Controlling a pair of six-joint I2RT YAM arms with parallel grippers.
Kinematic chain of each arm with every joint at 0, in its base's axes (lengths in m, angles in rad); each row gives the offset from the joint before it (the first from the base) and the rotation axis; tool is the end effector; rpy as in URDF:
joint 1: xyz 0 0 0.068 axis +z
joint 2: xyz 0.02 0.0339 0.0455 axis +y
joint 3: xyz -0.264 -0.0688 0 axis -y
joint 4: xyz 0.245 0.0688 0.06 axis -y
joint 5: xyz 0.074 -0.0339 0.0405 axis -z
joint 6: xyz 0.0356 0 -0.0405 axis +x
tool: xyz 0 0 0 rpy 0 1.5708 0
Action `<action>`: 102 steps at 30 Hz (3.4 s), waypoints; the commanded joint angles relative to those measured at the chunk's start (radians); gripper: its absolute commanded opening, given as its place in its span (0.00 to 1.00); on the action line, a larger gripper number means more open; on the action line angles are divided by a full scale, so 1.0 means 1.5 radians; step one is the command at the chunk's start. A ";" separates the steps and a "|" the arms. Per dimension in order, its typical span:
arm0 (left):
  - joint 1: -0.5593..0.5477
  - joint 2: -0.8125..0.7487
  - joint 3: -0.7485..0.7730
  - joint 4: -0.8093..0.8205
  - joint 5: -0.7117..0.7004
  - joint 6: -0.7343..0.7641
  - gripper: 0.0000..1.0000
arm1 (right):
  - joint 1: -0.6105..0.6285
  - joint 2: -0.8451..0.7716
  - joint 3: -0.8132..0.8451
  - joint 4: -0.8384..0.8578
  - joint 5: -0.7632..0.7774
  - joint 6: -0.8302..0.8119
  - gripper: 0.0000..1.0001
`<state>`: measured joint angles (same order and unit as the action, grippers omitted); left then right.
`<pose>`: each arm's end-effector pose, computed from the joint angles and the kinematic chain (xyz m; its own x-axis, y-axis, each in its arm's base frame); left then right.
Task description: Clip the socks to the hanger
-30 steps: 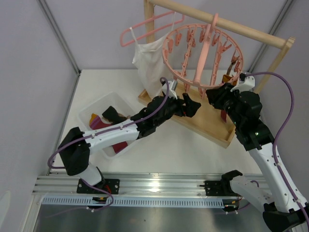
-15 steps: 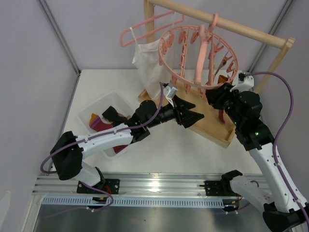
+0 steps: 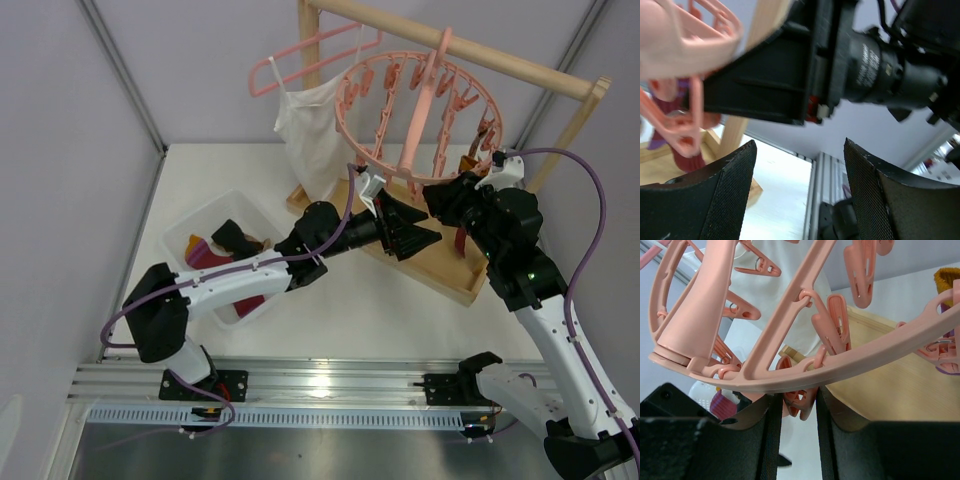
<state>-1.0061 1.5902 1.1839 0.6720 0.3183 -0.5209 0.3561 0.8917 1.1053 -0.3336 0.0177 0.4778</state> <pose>0.1928 -0.3252 0.3640 -0.3578 -0.3184 -0.8778 0.9060 0.1092 -0.4089 0.1780 0.0655 0.4164 -0.2523 0.3967 -0.8826 -0.2433 0.8568 0.4546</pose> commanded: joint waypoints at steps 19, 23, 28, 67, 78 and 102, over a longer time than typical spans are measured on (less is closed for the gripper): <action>0.033 0.032 0.037 -0.034 -0.161 0.040 0.66 | 0.001 -0.020 0.042 0.010 -0.031 0.011 0.08; 0.038 0.022 0.001 0.029 -0.119 0.072 0.65 | 0.000 -0.017 0.047 0.006 -0.026 0.007 0.08; 0.047 0.006 -0.012 0.017 -0.092 0.110 0.71 | 0.000 -0.014 0.053 -0.002 -0.024 -0.001 0.08; 0.077 0.001 0.056 -0.069 -0.205 0.035 0.78 | 0.000 -0.015 0.058 -0.032 0.037 -0.022 0.40; 0.082 -0.002 0.061 -0.079 -0.208 0.033 0.78 | 0.000 0.000 0.077 -0.032 0.076 -0.042 0.49; 0.087 -0.016 0.055 -0.084 -0.205 0.038 0.77 | -0.001 0.034 0.113 -0.033 0.121 -0.150 0.63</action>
<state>-0.8864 1.6100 1.2331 0.5282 0.0208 -0.4553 0.3542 0.9447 1.2293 -0.4374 0.1749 0.3069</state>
